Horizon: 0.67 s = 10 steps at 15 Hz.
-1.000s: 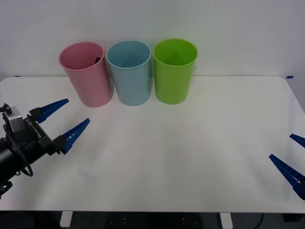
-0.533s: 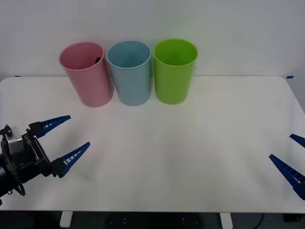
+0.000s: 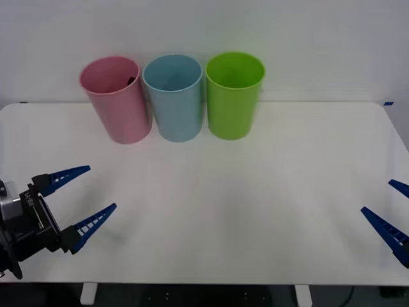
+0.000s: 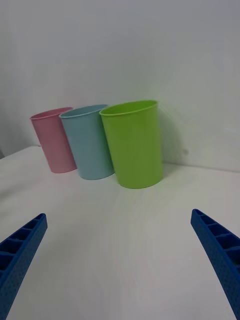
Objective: Grasp the object on the table and drop it into the matching bin: aluminum can to the light blue bin, PET bottle to the pink bin.
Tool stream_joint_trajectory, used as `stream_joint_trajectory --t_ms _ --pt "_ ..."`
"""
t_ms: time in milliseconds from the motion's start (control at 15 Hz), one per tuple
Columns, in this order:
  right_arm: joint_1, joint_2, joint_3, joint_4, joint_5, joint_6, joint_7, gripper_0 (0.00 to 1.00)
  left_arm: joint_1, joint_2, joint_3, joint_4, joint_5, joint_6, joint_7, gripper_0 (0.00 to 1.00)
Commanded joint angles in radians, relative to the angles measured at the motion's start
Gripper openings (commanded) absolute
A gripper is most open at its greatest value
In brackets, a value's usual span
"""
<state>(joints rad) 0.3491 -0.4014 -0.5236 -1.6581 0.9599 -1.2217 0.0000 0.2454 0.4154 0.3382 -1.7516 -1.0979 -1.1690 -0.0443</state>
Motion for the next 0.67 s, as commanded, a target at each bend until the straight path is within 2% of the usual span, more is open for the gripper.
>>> stream_joint_trajectory --t_ms 67,400,667 --pt "0.000 0.000 0.000 0.000 0.000 0.000 0.000 1.00 0.008 0.005 0.021 0.000 0.000 0.000 0.004 1.00" --pt "0.000 0.000 0.000 0.000 0.000 0.000 0.000 1.00 0.034 0.043 0.039 0.000 0.007 -0.005 0.006 1.00" --pt "0.000 0.000 0.000 0.000 0.000 0.000 0.000 1.00 0.034 0.048 0.039 0.001 0.007 0.000 0.007 1.00"
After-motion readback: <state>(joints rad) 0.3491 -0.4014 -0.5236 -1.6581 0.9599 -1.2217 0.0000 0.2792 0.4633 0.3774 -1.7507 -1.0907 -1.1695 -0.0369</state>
